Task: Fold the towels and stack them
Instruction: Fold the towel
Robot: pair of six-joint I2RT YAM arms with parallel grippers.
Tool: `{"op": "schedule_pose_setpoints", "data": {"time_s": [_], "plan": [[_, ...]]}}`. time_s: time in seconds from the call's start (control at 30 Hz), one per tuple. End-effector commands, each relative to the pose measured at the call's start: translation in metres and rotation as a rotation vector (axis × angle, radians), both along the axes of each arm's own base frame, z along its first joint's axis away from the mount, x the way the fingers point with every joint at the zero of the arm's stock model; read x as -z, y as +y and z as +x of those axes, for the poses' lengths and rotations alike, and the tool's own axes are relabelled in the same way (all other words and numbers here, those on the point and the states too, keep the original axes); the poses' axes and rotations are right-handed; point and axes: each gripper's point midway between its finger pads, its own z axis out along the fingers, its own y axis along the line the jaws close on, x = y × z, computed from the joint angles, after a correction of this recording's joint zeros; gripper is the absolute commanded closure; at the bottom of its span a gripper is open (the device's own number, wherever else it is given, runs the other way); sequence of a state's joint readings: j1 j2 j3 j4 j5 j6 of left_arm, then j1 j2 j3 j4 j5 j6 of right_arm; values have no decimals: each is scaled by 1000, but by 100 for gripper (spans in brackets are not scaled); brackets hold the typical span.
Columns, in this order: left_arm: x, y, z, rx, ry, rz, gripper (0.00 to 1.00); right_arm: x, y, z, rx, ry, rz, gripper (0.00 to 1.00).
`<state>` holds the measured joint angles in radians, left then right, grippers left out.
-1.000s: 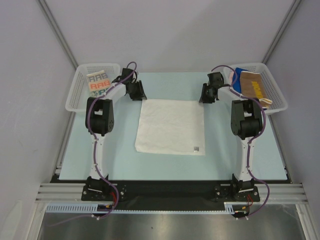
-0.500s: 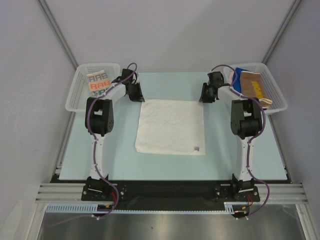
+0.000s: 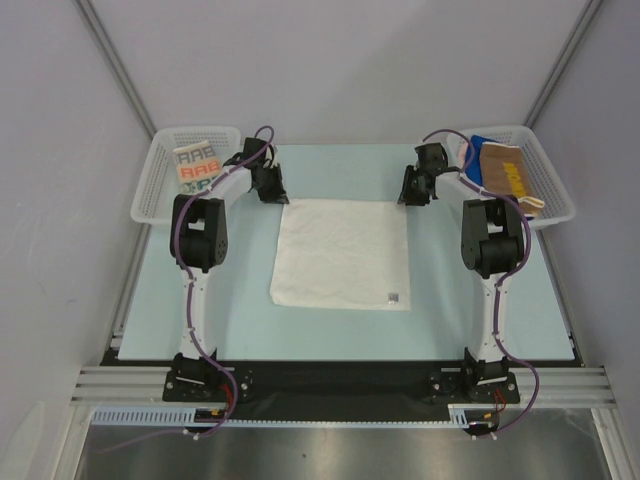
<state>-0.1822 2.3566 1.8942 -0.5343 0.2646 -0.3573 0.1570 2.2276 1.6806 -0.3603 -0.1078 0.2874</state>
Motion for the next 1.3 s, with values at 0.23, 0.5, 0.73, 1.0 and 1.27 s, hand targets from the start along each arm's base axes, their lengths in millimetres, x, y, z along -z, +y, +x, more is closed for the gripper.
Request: {"op": "schedule_pose_setpoints", "data": {"time_s": [0.23, 0.5, 0.73, 1.0, 1.27], "plan": [[-17, 0, 12, -35, -73, -8, 100, -6, -3, 1, -2, -7, 6, 82], [-53, 3, 29, -60, -206, -85, 100, -30, -9, 16, 13, -77, 11, 100], [-80, 3, 29, -68, -309, -153, 100, -56, -12, 16, 46, -177, 24, 100], [-102, 0, 21, -74, -364, -207, 100, -86, -9, 13, 51, -262, 31, 100], [-106, -3, -1, -82, -377, -263, 100, -100, -6, -10, 64, -293, 63, 100]]}}
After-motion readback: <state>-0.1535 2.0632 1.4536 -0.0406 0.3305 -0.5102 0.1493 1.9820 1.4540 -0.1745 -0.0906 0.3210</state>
